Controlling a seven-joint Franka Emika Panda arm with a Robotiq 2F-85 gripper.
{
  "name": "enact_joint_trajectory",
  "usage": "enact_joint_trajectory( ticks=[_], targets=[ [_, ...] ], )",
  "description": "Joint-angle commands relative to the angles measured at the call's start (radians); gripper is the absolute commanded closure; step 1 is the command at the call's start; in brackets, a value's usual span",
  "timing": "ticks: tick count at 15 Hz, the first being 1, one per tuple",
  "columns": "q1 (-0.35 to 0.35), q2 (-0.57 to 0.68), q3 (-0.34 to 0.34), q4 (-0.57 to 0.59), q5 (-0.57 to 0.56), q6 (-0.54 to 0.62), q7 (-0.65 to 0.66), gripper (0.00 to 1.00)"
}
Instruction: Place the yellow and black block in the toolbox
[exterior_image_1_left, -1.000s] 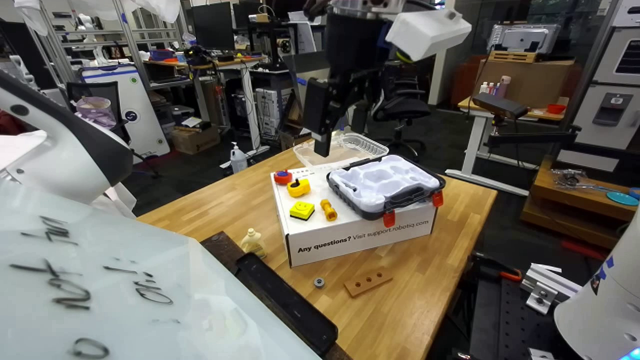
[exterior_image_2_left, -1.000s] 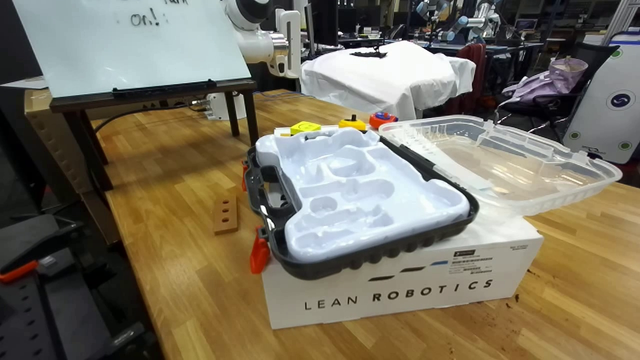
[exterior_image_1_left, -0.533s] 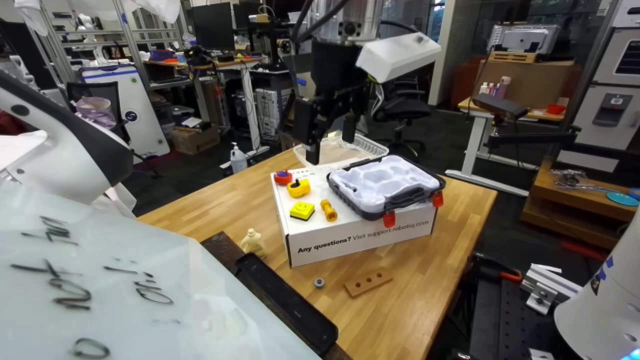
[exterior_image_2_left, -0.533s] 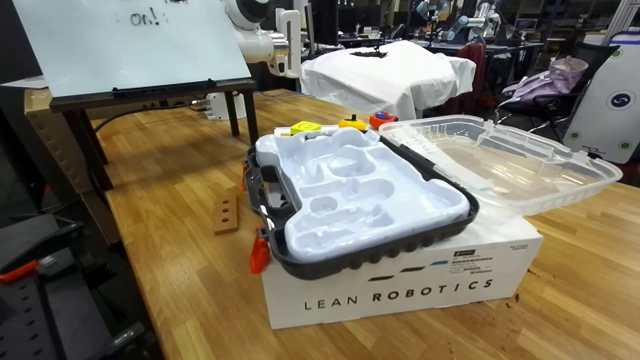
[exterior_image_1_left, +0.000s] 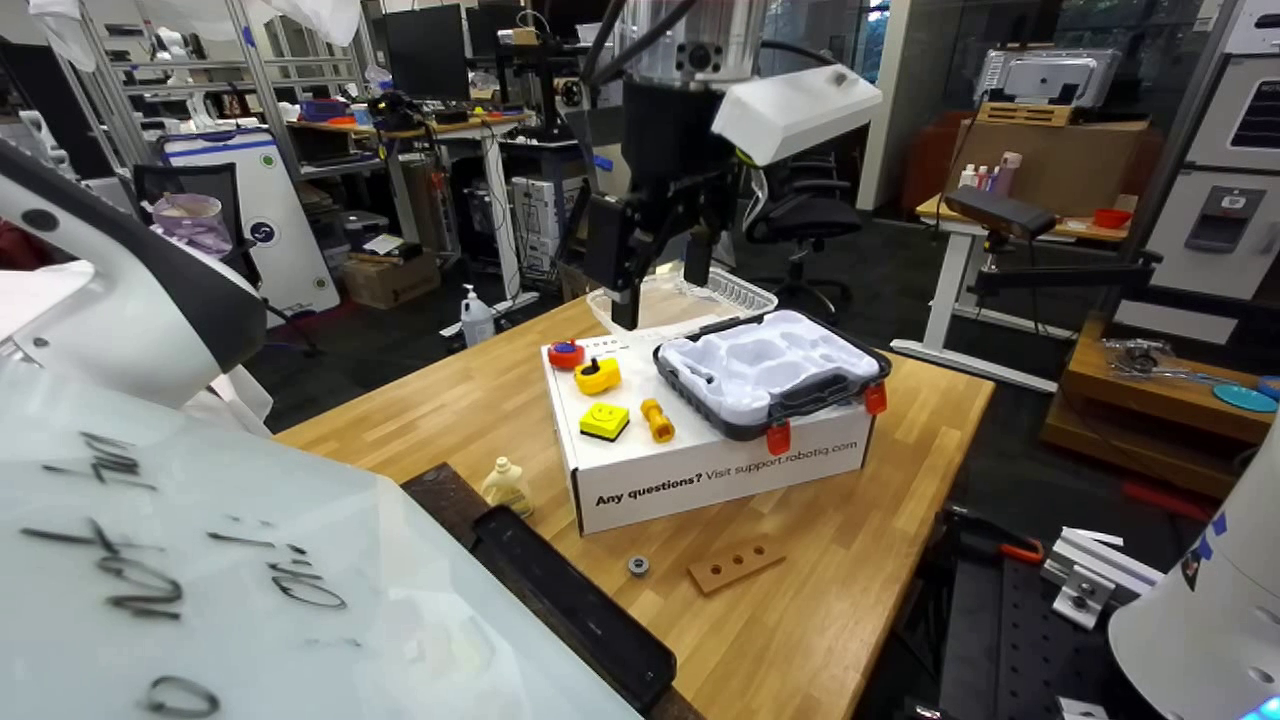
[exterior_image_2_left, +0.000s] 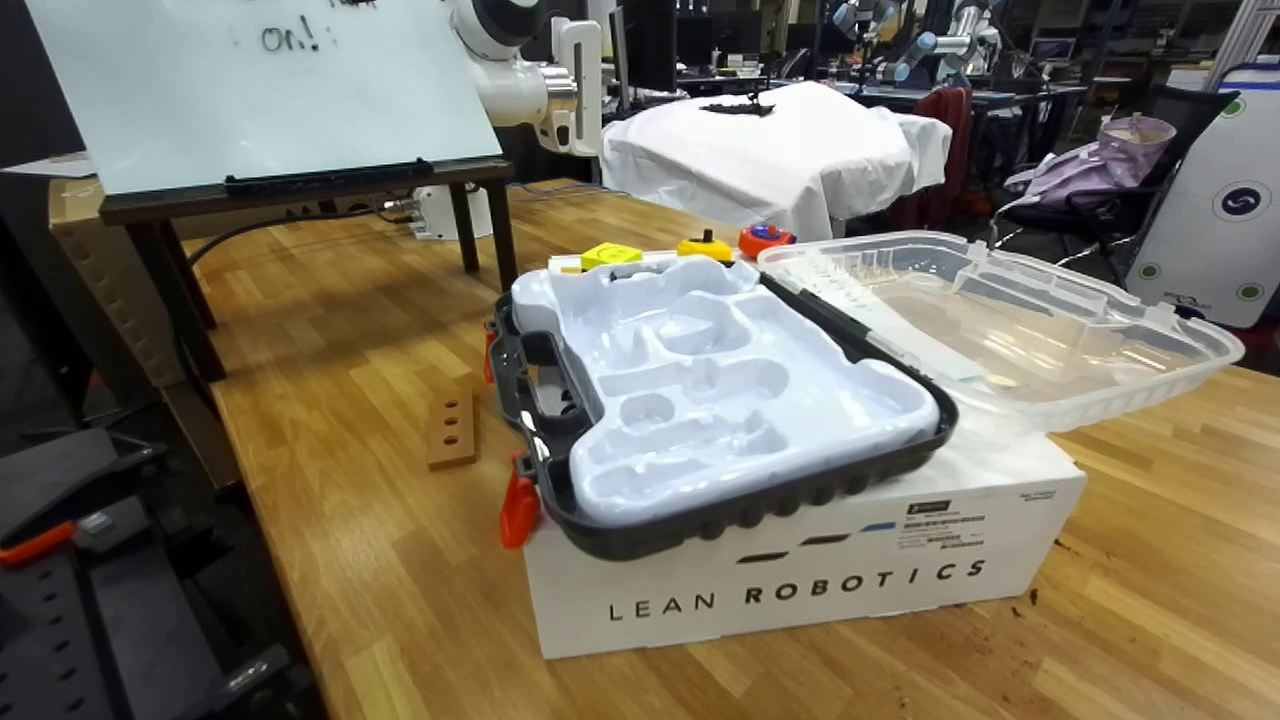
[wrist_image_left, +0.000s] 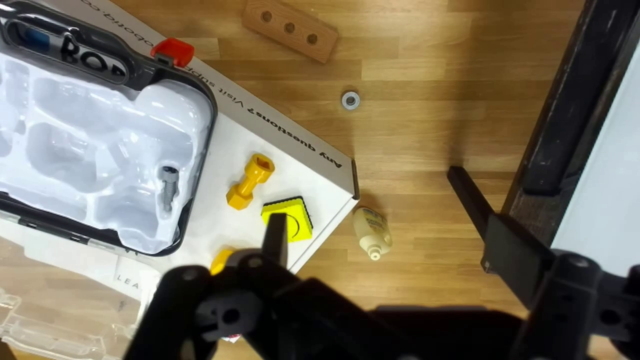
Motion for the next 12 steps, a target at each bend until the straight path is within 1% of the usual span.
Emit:
enact_joint_trajectory(
  ticks=[1,4,7,9,12],
  targets=[
    [0.015,0.018,-0.032,0.000,0.025,0.070,-0.019,0.00],
    [0.017,0.057,-0.066,0.008,0.049,0.150,-0.085,0.00],
    [0.011,0.122,-0.090,0.030,0.037,0.181,-0.147,0.00],
    [0.001,0.178,-0.098,0.057,0.007,0.184,-0.152,0.00],
    [-0.010,0.259,-0.109,0.113,-0.081,0.189,-0.114,0.00]
  ],
)
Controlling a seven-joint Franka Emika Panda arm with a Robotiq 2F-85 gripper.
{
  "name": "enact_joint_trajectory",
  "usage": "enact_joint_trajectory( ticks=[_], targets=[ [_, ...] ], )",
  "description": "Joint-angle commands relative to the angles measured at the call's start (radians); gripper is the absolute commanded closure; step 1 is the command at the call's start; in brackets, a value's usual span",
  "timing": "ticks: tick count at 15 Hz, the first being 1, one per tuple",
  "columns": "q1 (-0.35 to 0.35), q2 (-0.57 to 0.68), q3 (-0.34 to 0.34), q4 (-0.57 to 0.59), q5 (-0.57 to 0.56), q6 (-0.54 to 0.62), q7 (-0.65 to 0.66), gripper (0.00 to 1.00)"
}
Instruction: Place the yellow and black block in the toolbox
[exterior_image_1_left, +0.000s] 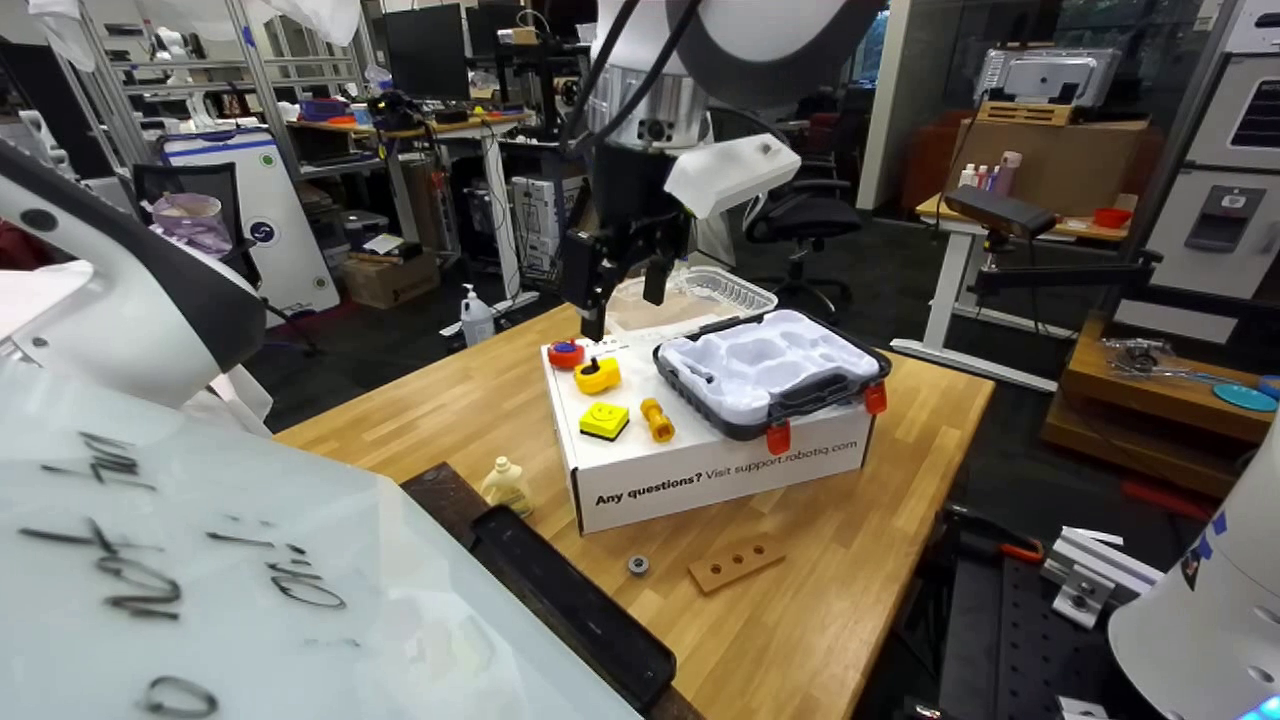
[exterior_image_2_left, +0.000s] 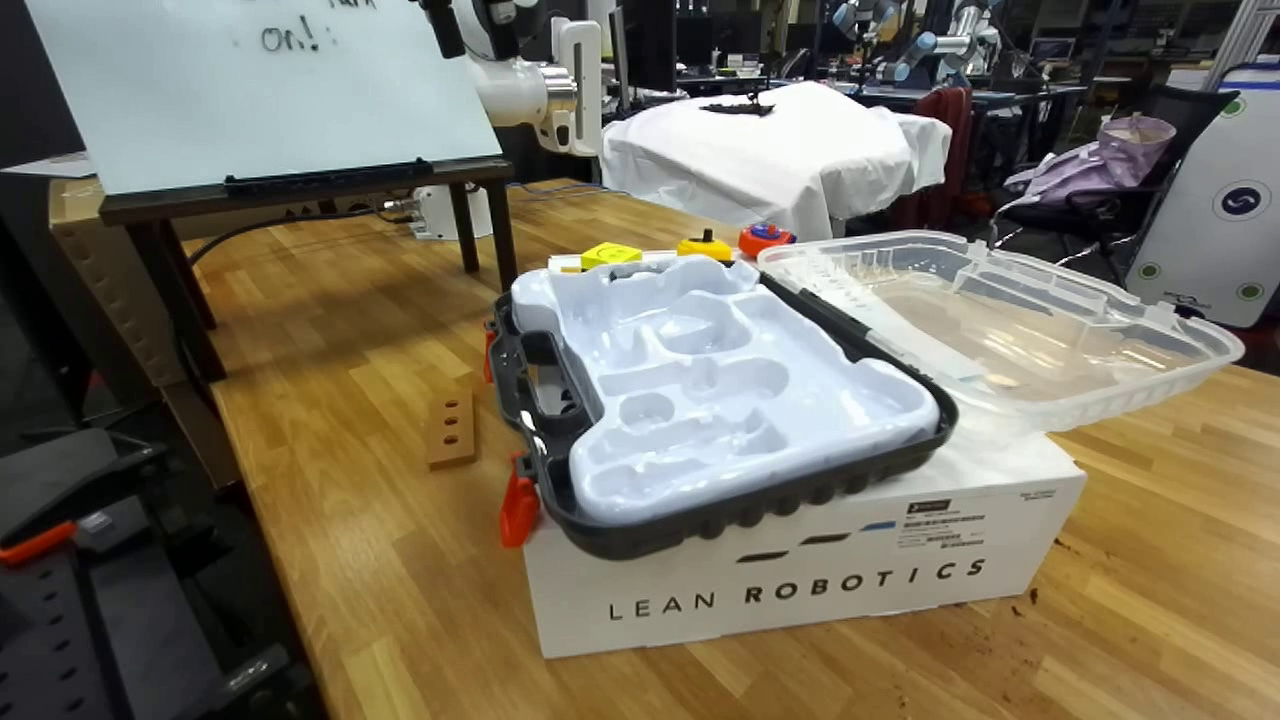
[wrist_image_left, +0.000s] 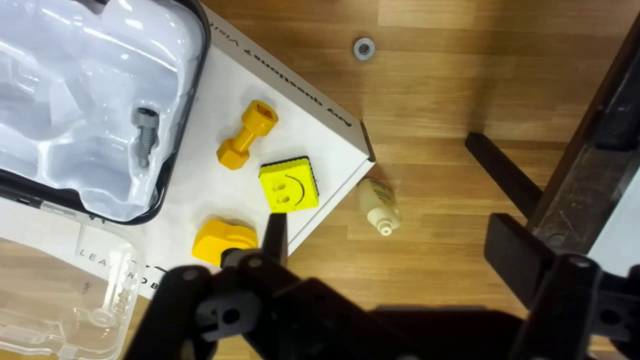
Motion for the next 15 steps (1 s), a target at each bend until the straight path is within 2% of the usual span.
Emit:
enact_joint_trajectory(
  ticks=[1,2,4,11,15],
  targets=[
    [-0.012,0.092,-0.011,0.078,-0.110,0.016,0.049,0.00],
    [0.006,0.052,-0.020,0.040,-0.057,0.002,0.015,0.00],
    [0.006,0.087,-0.027,0.068,-0.090,0.003,0.034,0.00],
    [0.006,0.092,-0.027,0.076,-0.092,0.003,0.035,0.00],
    [-0.002,0.111,-0.030,0.068,-0.201,0.038,0.105,0.00]
  ],
)
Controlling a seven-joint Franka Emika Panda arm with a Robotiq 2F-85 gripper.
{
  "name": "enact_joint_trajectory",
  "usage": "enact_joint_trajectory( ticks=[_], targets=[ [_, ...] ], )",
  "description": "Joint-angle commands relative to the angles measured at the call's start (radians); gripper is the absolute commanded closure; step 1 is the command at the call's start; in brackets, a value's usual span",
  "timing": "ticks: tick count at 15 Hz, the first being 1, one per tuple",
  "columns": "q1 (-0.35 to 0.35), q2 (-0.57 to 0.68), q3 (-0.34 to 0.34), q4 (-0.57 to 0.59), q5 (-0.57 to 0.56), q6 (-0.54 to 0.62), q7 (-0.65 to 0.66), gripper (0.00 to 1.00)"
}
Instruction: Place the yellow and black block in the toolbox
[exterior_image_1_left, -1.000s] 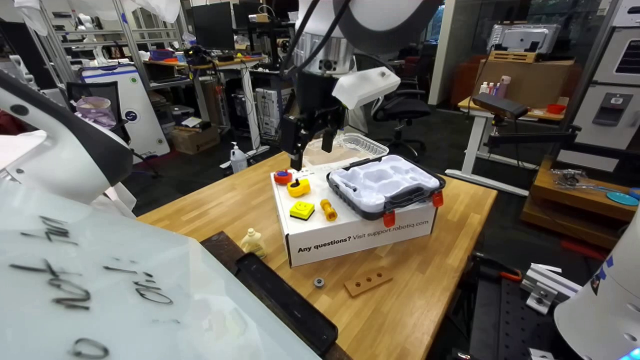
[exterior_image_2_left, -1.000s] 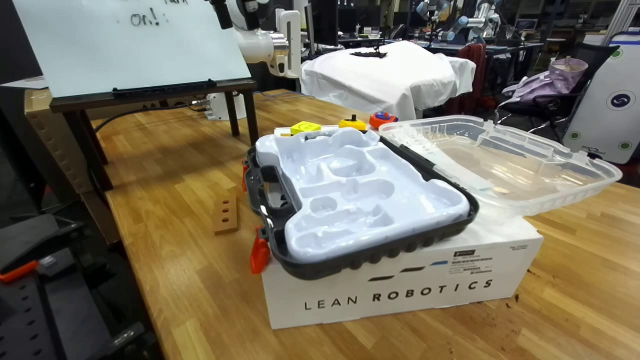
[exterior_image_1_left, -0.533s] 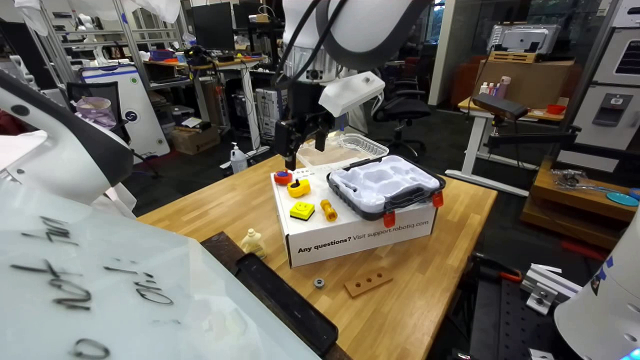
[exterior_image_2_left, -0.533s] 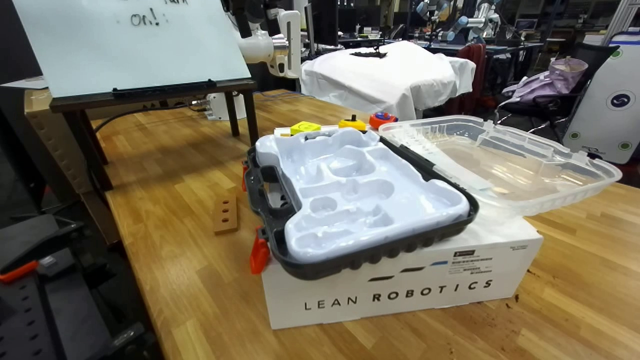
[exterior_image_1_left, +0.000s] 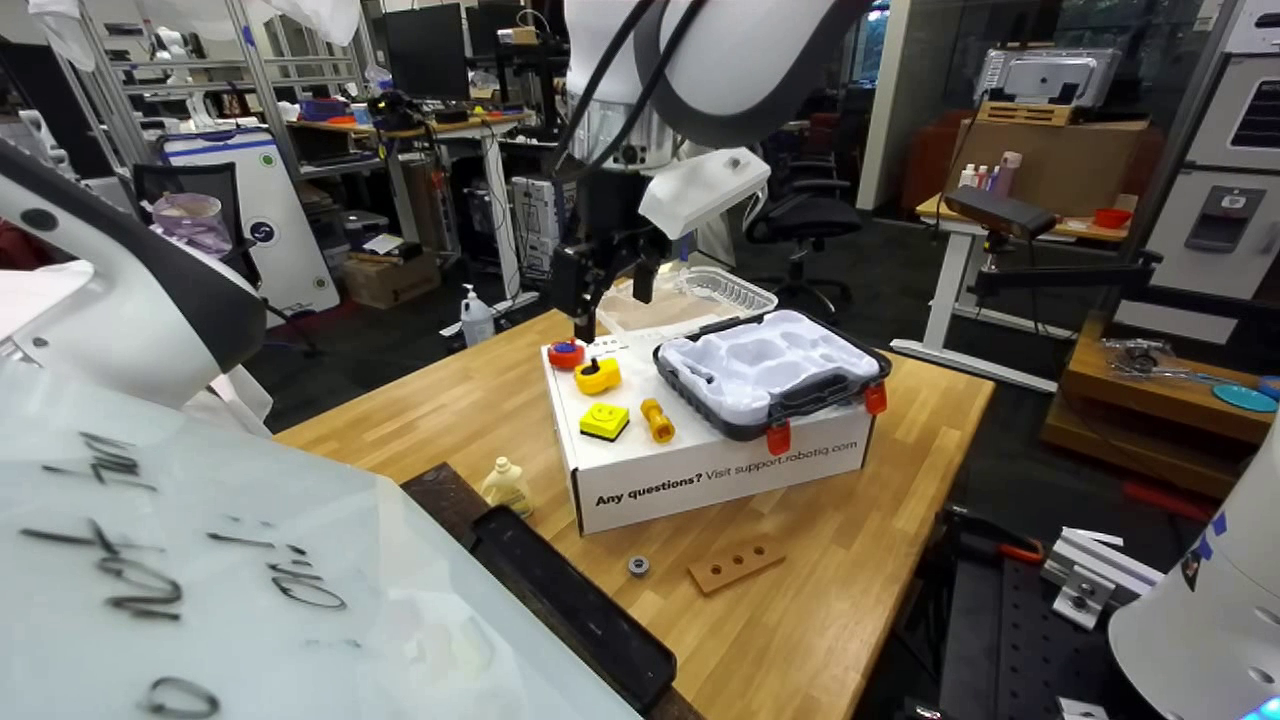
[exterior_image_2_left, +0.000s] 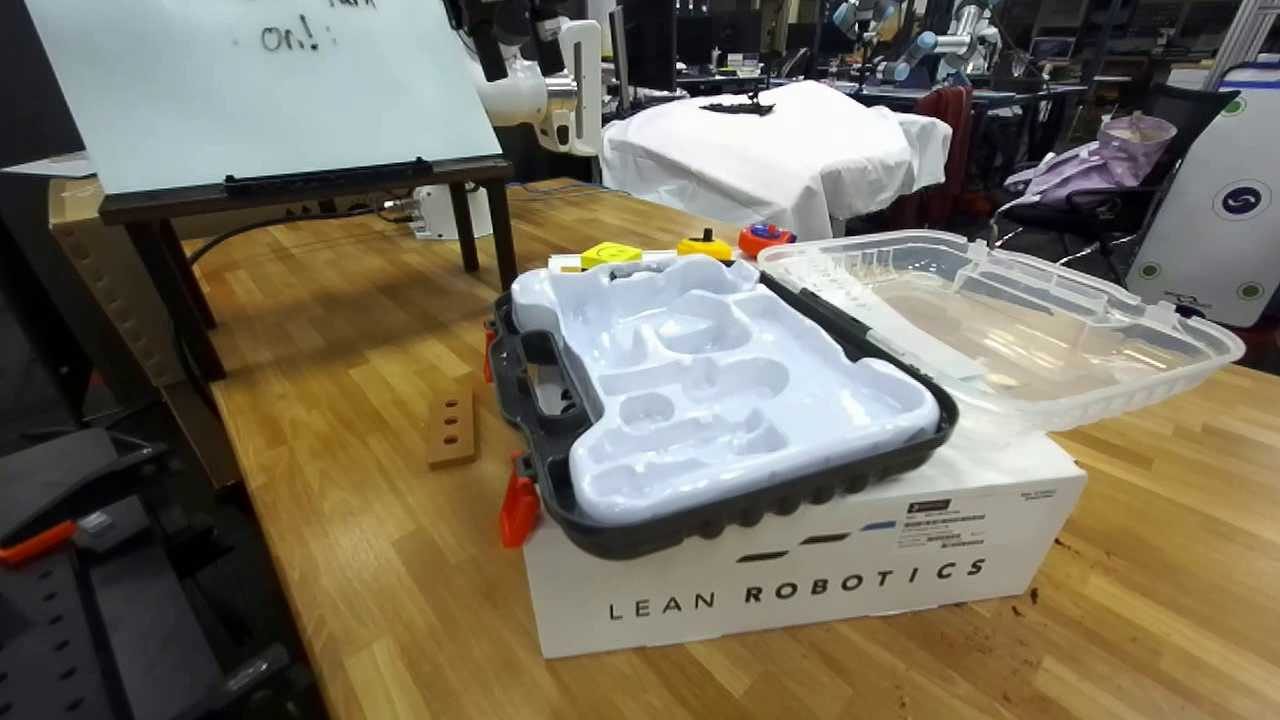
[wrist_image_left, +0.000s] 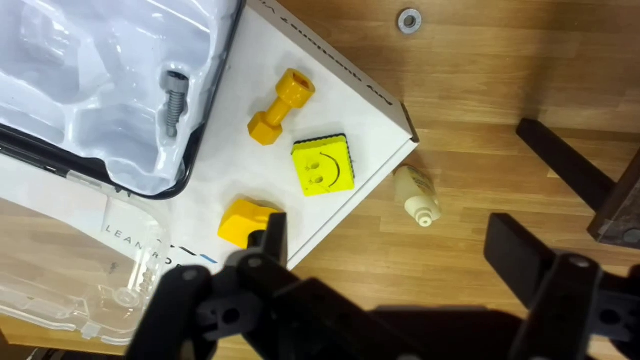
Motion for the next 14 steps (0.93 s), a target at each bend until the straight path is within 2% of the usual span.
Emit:
enact_joint_trajectory(
  ticks=[1,5,10,14],
  targets=[
    [0.002,0.029,-0.017,0.000,-0.084,0.045,0.047,0.00],
    [0.007,0.104,-0.036,0.019,-0.018,0.078,-0.032,0.00],
    [0.006,0.230,-0.067,0.082,-0.001,0.140,-0.096,0.00],
    [0.007,0.289,-0.066,0.142,0.052,0.128,-0.154,0.00]
  ],
)
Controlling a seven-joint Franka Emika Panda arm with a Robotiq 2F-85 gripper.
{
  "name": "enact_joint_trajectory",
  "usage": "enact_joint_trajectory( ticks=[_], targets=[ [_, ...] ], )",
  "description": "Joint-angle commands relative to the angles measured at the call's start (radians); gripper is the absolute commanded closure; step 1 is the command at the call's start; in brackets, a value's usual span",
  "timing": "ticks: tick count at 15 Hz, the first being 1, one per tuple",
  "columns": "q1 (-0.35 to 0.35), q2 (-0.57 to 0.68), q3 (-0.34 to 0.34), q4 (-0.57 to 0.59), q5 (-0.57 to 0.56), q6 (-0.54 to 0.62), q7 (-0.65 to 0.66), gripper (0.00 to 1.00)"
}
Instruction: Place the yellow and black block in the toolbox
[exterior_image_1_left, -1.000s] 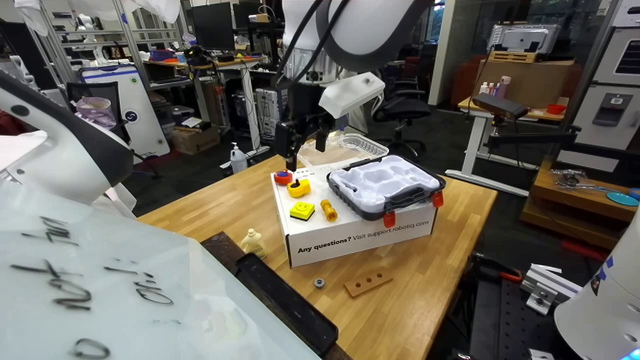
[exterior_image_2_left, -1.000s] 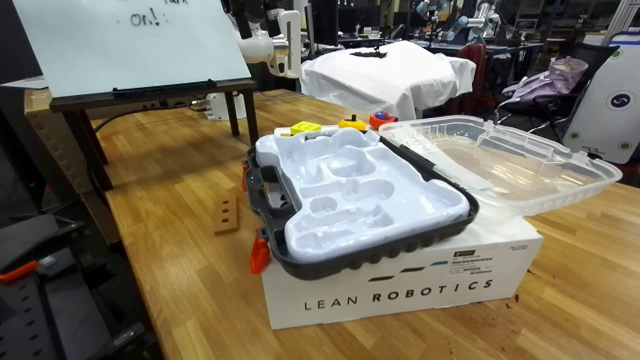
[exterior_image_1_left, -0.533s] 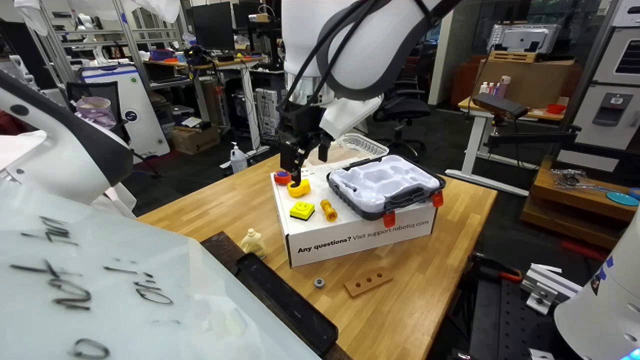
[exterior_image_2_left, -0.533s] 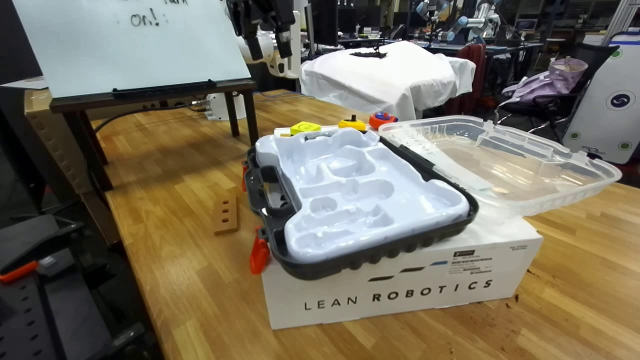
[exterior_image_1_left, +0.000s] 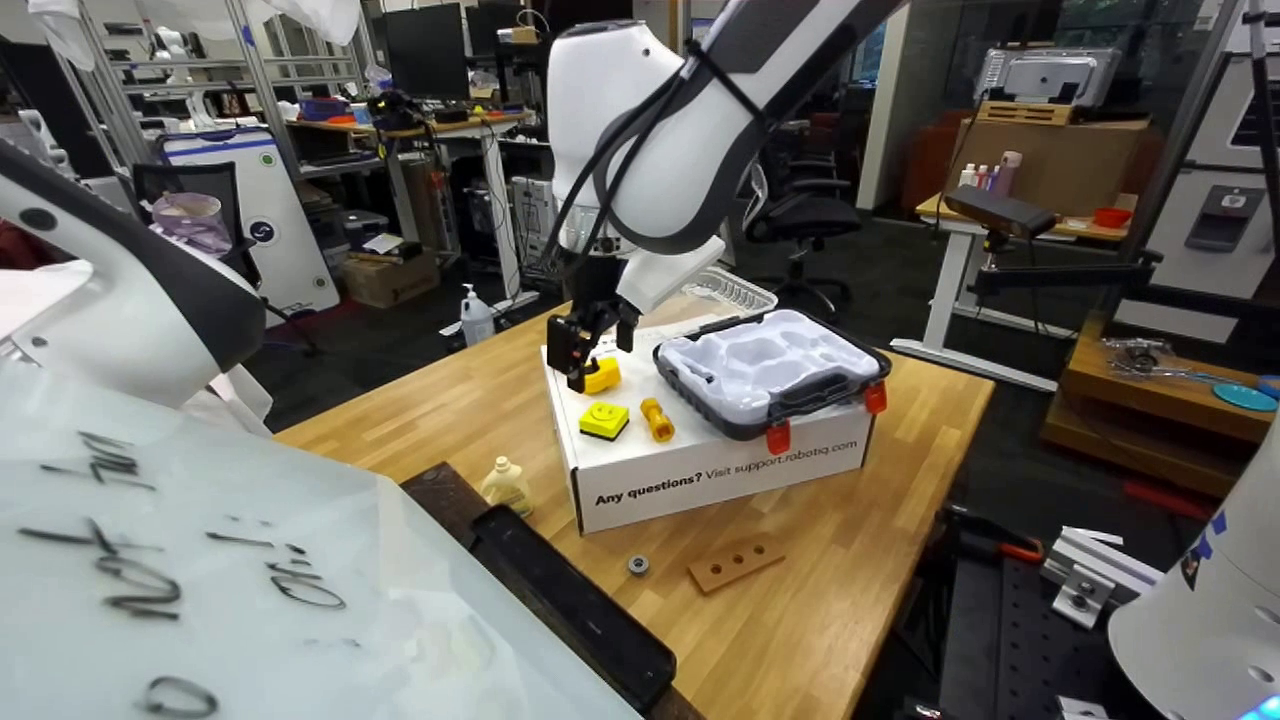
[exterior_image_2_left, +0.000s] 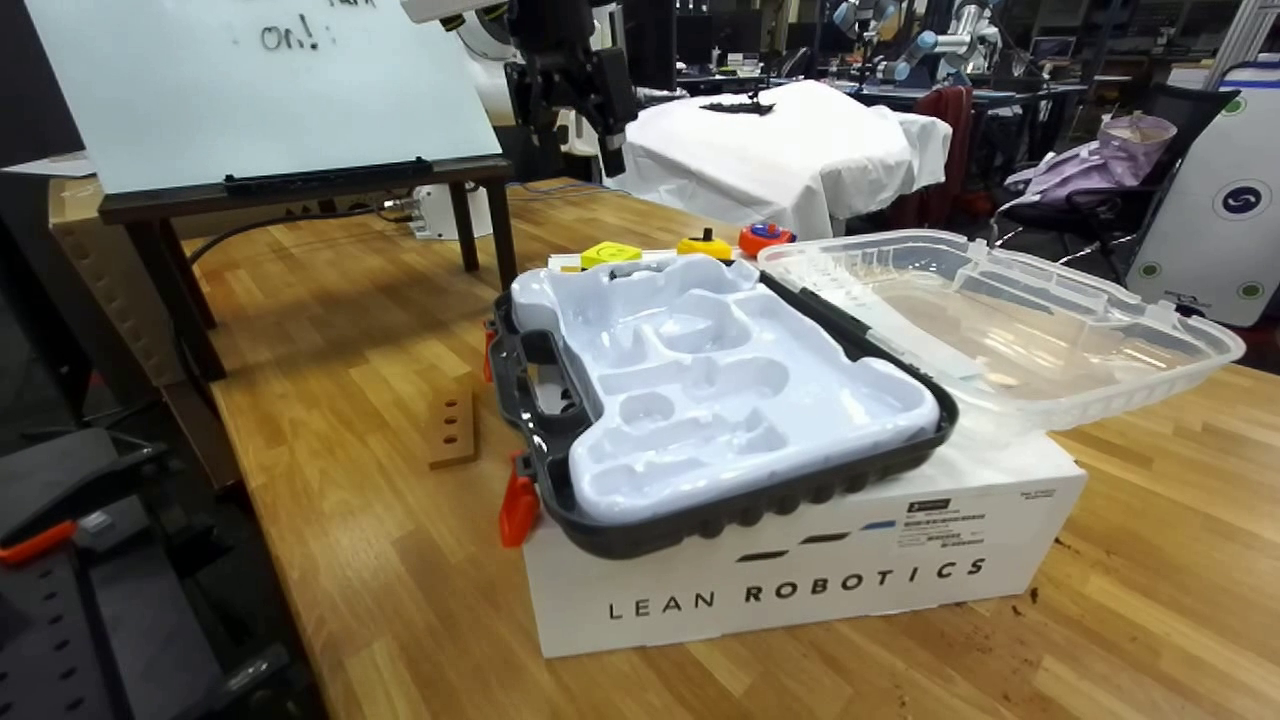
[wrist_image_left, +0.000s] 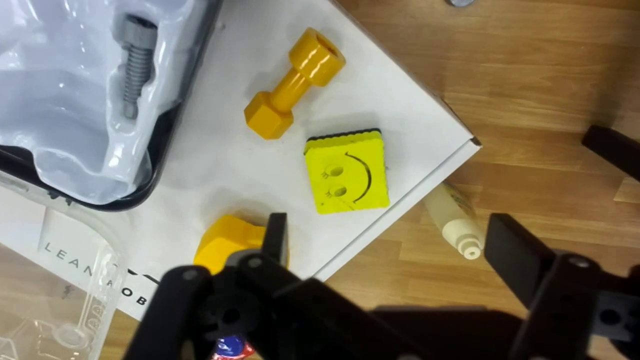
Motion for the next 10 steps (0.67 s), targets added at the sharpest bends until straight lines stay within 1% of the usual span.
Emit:
enact_joint_trajectory(
  ticks=[1,3,10],
  targets=[
    [0.020,0.012,-0.019,0.015,0.026,-0.002,-0.023,0.00],
    [0.022,0.024,-0.017,0.031,0.046,-0.002,-0.040,0.00],
    [0.022,0.021,-0.013,0.029,0.057,-0.002,-0.051,0.00]
  ],
)
